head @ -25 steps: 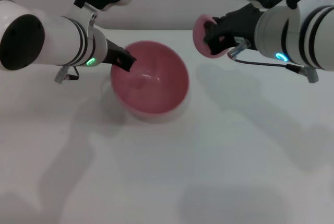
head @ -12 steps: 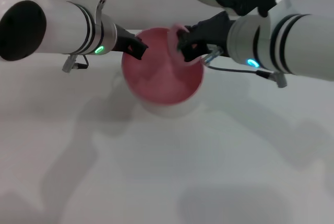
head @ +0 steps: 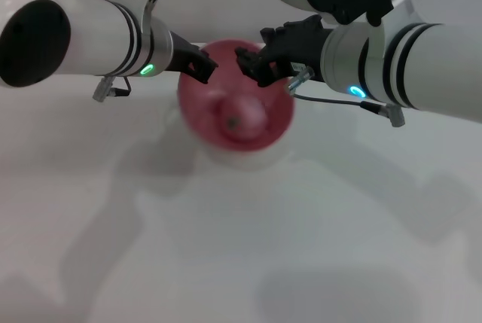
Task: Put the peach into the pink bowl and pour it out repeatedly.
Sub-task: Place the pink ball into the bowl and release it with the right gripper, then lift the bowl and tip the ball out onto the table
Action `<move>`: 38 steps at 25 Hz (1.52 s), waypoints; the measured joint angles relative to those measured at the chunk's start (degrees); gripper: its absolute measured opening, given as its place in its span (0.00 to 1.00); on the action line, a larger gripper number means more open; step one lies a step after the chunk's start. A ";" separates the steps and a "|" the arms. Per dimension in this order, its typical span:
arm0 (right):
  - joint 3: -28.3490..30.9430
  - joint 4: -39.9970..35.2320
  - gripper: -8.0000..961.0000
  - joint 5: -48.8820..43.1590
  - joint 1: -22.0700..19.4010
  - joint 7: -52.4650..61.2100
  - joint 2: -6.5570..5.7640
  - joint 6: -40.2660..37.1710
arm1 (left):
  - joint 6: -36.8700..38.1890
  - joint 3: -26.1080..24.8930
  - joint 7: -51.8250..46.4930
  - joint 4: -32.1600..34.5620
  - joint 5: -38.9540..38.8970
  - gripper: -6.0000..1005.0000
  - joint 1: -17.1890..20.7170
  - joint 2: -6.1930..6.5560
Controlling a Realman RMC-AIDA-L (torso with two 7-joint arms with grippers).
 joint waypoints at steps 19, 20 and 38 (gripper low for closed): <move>23.10 2.05 0.57 0.51 -14.42 -1.27 0.13 -1.41 | 9.62 8.21 3.39 5.59 7.47 0.05 6.06 0.20; 23.19 2.89 0.57 0.62 -14.63 -1.40 0.12 -1.67 | 9.62 8.21 3.39 5.59 7.47 0.05 6.06 0.20; 24.05 7.60 0.57 0.79 -16.40 -2.33 -0.14 -2.78 | 22.91 17.59 4.67 9.35 21.45 0.05 12.43 -0.06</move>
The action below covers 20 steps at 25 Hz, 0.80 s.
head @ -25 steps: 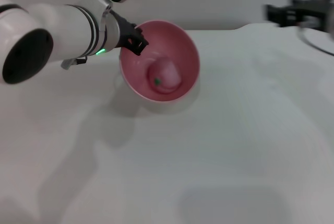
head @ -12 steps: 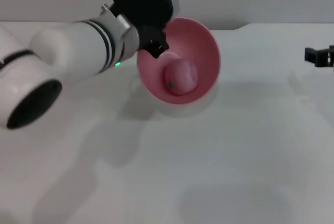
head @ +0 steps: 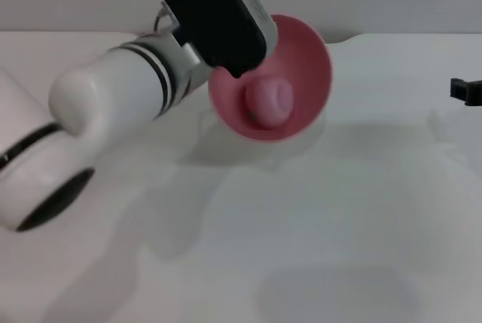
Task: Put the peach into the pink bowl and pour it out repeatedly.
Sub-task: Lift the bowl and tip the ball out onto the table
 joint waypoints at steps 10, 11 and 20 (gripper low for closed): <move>0.10 0.75 0.57 0.00 0.02 0.00 0.04 -0.24 | 9.41 2.69 -0.25 -1.16 7.97 0.05 3.37 -0.14; 0.11 0.76 0.57 0.00 0.05 0.00 0.03 -0.24 | 9.66 2.79 -0.25 -1.20 8.35 0.05 3.43 -0.15; 0.10 0.86 0.57 0.00 0.25 0.00 -0.04 -0.24 | 18.27 4.77 0.17 -3.13 15.30 0.05 5.30 -0.20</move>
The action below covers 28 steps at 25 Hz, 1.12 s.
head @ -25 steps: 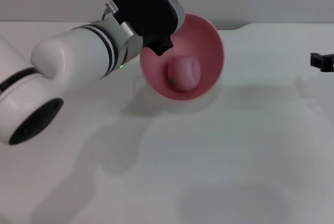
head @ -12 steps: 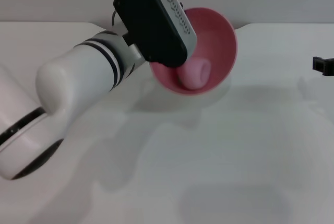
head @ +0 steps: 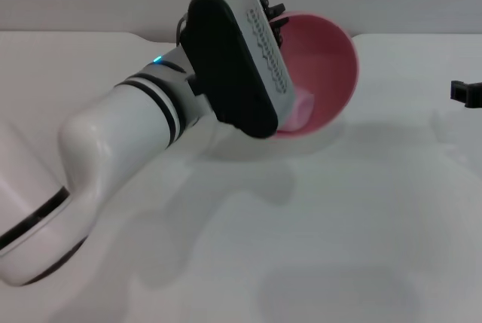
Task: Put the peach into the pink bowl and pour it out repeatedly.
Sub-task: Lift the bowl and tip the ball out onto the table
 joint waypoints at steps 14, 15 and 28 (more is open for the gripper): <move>-0.33 0.30 0.57 0.00 0.09 0.00 -0.01 0.01 | 3.44 1.40 -0.08 -0.98 12.84 0.05 0.17 -0.09; -0.31 0.30 0.57 0.00 0.09 0.00 -0.01 0.01 | 3.46 1.60 -0.11 -0.95 13.44 0.05 0.17 -0.10; -0.21 0.54 0.57 0.00 0.19 0.00 -0.01 0.01 | 5.28 4.53 -0.10 -0.83 24.76 0.05 1.02 -0.17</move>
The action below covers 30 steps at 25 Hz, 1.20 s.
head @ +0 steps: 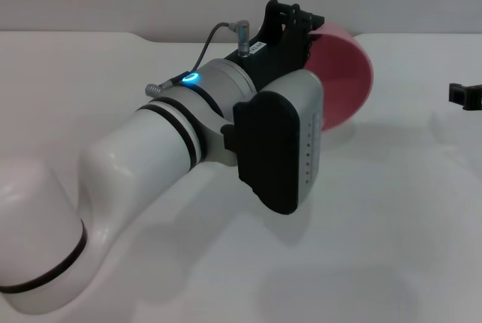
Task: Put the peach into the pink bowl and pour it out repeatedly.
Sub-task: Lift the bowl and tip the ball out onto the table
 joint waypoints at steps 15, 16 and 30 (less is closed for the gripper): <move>-0.23 -0.02 0.57 0.00 0.28 0.00 -0.09 0.00 | -2.08 0.89 -0.22 0.94 10.94 0.05 -0.03 -0.09; -0.22 -0.02 0.57 0.00 0.30 0.00 -0.09 0.00 | -2.66 1.04 -0.24 0.94 11.55 0.05 -0.16 -0.09; -0.06 0.07 0.57 -0.01 0.61 0.00 -0.17 0.23 | -14.58 4.58 -15.72 -0.15 19.72 0.05 -4.09 -0.17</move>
